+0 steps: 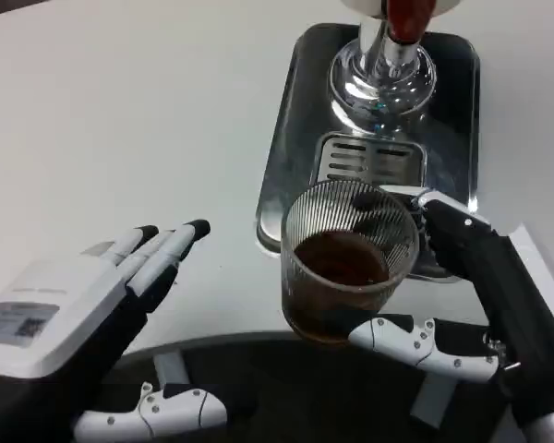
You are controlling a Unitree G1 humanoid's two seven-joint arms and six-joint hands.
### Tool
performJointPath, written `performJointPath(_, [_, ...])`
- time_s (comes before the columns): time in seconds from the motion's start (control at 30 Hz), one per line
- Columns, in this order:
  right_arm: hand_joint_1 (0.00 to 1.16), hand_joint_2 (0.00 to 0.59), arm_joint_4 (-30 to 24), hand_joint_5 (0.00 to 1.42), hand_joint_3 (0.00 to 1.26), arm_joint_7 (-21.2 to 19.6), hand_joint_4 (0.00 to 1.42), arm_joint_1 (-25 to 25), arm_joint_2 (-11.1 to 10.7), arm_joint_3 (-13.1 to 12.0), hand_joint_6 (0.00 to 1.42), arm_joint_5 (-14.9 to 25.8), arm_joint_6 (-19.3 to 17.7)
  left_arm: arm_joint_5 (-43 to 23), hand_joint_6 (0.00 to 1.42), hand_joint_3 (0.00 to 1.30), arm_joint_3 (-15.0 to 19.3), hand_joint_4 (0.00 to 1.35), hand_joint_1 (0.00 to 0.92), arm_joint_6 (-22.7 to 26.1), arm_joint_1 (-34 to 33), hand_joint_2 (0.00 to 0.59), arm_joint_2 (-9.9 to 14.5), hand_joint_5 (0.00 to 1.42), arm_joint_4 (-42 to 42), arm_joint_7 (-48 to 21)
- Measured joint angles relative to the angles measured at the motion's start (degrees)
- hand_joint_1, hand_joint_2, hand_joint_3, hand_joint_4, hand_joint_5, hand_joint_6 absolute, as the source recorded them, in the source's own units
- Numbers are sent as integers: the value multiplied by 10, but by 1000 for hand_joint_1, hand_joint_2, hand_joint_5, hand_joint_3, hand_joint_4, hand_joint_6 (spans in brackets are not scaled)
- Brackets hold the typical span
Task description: Grasp the cup under the faucet to collect the drink, then remove the cup.
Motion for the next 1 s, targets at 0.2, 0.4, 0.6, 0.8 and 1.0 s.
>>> performJointPath(0.2, [800, 250, -3, 730, 724, 7, 715, 2, 0, 9, 604, 0, -1, -10, 49, 0, 17, 0, 0, -3, 10, 85, 0, 0, -5, -4])
performJointPath(0.4, [800, 250, -4, 737, 724, 12, 715, 4, -2, 12, 604, 0, -2, -20, 46, 0, 20, 0, 0, -14, 29, 85, -1, 0, -13, -6])
performJointPath(0.6, [800, 250, -4, 737, 725, 17, 715, 6, -3, 14, 604, 0, -5, -23, 44, 0, 26, 0, 0, -24, 44, 85, -2, 0, -23, -7])
performJointPath(0.8, [800, 250, -4, 738, 729, 19, 715, 6, -4, 18, 604, 0, -6, -25, 44, 0, 39, 0, 0, -32, 51, 85, -3, 0, -25, -8])
performJointPath(1.0, [800, 250, -4, 738, 732, 23, 715, 12, -6, 18, 623, 0, -6, -29, 44, 0, 41, 0, 0, -34, 54, 85, -5, 0, -25, -9])
